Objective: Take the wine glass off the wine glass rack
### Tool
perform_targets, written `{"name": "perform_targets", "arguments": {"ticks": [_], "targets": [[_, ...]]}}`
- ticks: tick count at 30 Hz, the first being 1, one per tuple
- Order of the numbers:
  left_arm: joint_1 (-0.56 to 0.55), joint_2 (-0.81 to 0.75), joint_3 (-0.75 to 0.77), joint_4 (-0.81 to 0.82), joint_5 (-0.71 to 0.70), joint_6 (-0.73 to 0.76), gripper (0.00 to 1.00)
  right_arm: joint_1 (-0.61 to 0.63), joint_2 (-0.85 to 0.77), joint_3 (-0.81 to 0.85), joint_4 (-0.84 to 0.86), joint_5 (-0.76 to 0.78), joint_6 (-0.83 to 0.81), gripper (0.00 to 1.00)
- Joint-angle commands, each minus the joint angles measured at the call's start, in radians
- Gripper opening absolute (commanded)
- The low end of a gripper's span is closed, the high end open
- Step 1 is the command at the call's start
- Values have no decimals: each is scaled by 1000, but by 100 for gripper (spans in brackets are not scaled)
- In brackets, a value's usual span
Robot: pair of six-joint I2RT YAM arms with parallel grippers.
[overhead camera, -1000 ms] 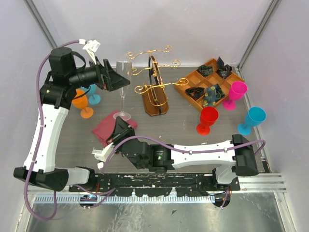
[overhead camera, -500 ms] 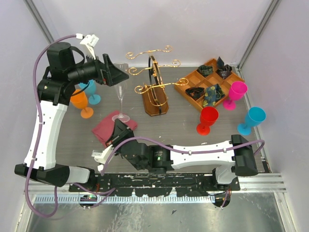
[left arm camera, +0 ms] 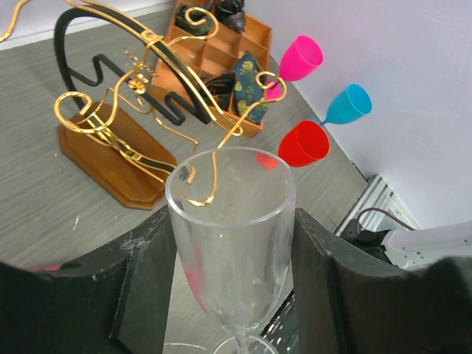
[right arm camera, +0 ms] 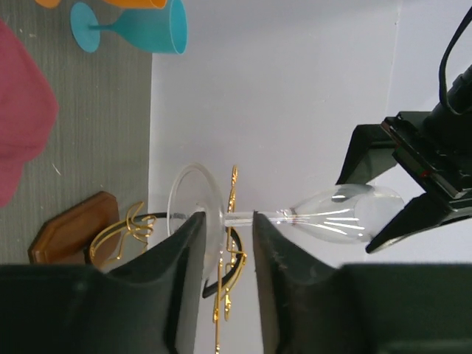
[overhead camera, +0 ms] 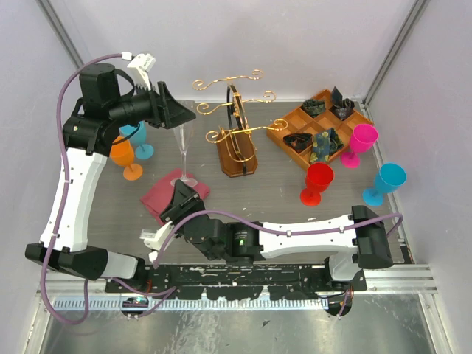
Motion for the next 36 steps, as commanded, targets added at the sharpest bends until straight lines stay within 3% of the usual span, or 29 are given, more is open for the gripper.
{"name": "perform_targets", "arguments": {"ticks": [1, 2, 4, 7, 11, 17, 22, 27, 36], "targets": [[2, -21, -17, 3, -84, 54, 51, 10, 0, 34, 94, 116, -14, 60], [4, -37, -37, 6, -127, 67, 51, 10, -7, 36, 111, 148, 6, 74], [4, -85, -120, 48, -262, 87, 51, 14, -48, 34, 101, 201, 95, 85], [3, -179, -287, 176, -407, 97, 49, 6, -148, 30, 17, 255, 379, 95], [3, -235, -435, 310, -447, 53, 47, -15, -294, 24, -81, 330, 622, 95], [-31, -339, -607, 481, -461, -60, 46, -115, -479, 53, -108, 459, 813, 95], [-234, -398, -758, 602, -628, -76, 47, -238, -487, 136, -221, 465, 951, 95], [-482, -451, -926, 807, -880, 23, 48, -356, -442, 221, -415, 413, 1156, 96], [-723, -387, -1157, 1235, -1044, 253, 50, -510, -427, 239, -478, 306, 1253, 96]]}}
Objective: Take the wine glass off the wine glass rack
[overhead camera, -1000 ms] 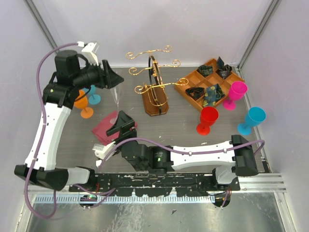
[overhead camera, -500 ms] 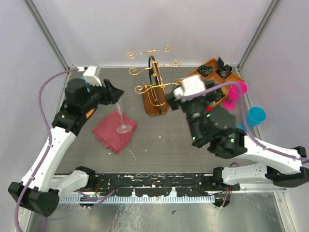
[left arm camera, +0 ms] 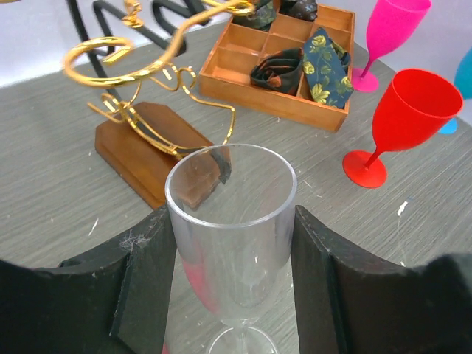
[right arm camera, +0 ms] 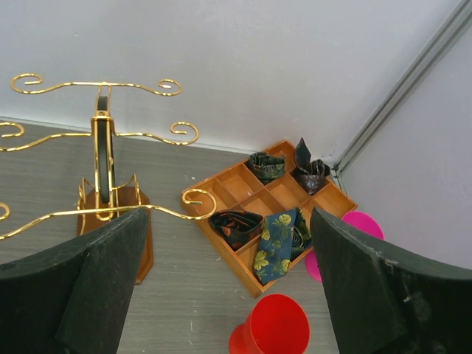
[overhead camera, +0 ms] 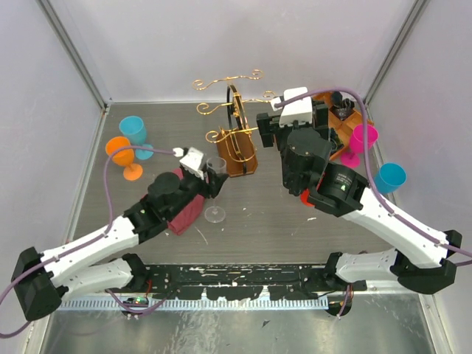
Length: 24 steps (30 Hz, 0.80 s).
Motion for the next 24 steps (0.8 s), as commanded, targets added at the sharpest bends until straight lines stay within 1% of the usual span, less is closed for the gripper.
{"name": "perform_targets", "arguments": {"ticks": [1, 5, 10, 14, 17, 19, 21, 24], "targets": [[-102, 51, -59, 371, -146, 163, 50, -57, -17, 37, -28, -59, 98, 96], [-166, 144, -98, 568, -193, 245, 51, -85, 2, 44, -57, -74, 122, 96], [-203, 240, -149, 825, -238, 307, 50, -117, 23, 47, -65, -81, 125, 96], [-227, 367, -161, 992, -248, 340, 51, -146, 42, 47, -69, -102, 133, 96], [-247, 439, -169, 1076, -261, 376, 51, -162, 62, 56, -84, -118, 152, 96], [-247, 473, -184, 1126, -271, 353, 51, -174, 73, 57, -85, -126, 158, 95], [-251, 496, -196, 1137, -273, 329, 52, -182, 84, 59, -86, -130, 158, 95], [-258, 518, -214, 1179, -293, 321, 55, -192, 93, 60, -89, -143, 159, 95]]}}
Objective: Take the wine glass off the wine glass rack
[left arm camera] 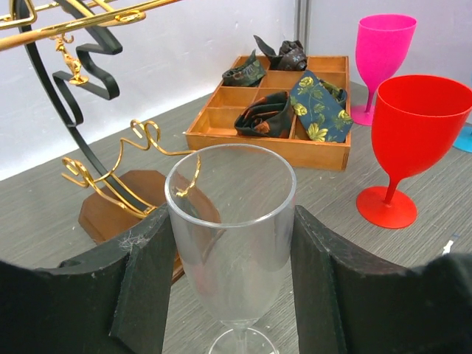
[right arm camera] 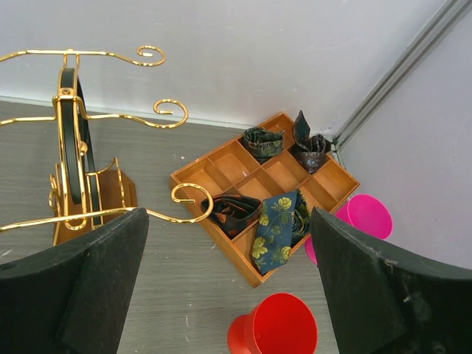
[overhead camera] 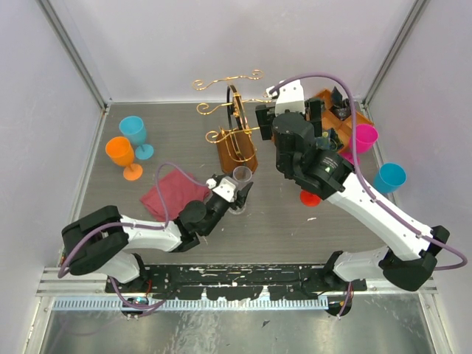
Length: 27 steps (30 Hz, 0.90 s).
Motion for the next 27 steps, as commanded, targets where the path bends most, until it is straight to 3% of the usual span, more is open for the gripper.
{"name": "perform_targets", "arguments": {"ticks": [1, 16, 18, 19, 23, 27], "targets": [[-8, 21, -25, 194, -57, -14, 56, -15, 7, 45, 14, -23, 25, 95], [-39, 109, -34, 246, -97, -28, 78, -45, 13, 26, -10, -48, 49, 95], [-49, 107, -38, 258, -113, -12, 85, -47, 9, 21, -12, -48, 54, 95], [-56, 101, -42, 268, -129, 0, 91, -48, 7, 20, -13, -46, 55, 94], [-87, 40, -50, 263, -178, 60, 98, -54, -6, 19, -14, -45, 63, 94], [-98, -71, -58, 151, -201, 58, 98, -58, -18, 18, -16, -52, 79, 94]]}}
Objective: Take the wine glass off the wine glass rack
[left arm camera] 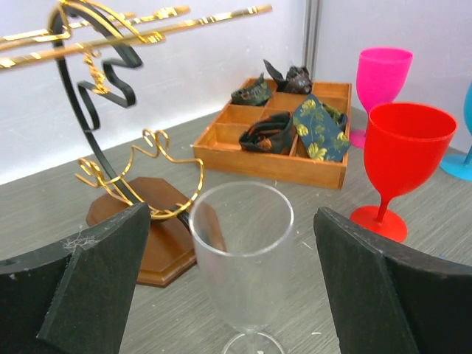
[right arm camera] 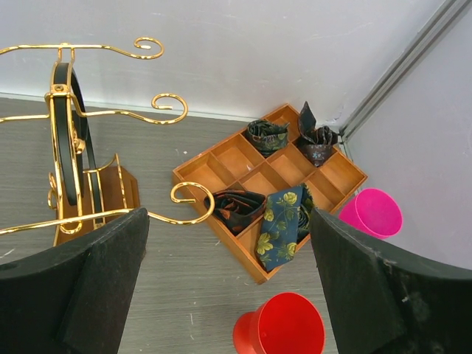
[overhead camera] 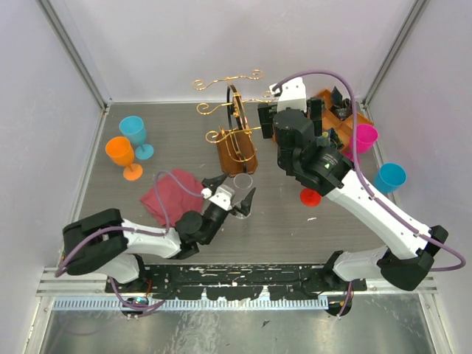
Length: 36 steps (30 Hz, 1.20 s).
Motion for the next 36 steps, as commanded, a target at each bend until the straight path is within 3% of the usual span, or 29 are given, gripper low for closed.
{"name": "perform_targets", "arguments": {"ticks": [1, 7, 10, 13, 15, 20, 22, 24, 28, 36], "targets": [[-20, -153, -9, -76, -66, 12, 98, -9, -41, 21, 8, -7, 39, 94], [-67, -453, 85, -517, -83, -88, 98, -74, -25, 86, -120, -118, 184, 95], [-68, -563, 284, -973, -193, -208, 98, -202, 48, 185, -262, -333, 292, 99], [-47, -555, 527, -1319, -336, -194, 98, -311, 112, 235, -323, -491, 336, 100], [73, -521, 663, -1478, -335, -200, 98, -354, 125, 230, -308, -564, 355, 100], [610, -351, 1059, -2048, 58, -510, 98, -437, 150, 225, -280, -696, 389, 100], [699, -194, 1246, -2254, 113, -563, 98, -445, 159, 226, -280, -710, 387, 100], [708, -79, 1423, -2396, 102, -563, 98, -460, 162, 222, -281, -713, 382, 100], [710, 50, 1590, -2545, 110, -588, 98, -515, 163, 215, -280, -788, 374, 100], [710, 44, 1543, -2527, 133, -612, 98, -586, 152, 197, -263, -872, 345, 100]]}}
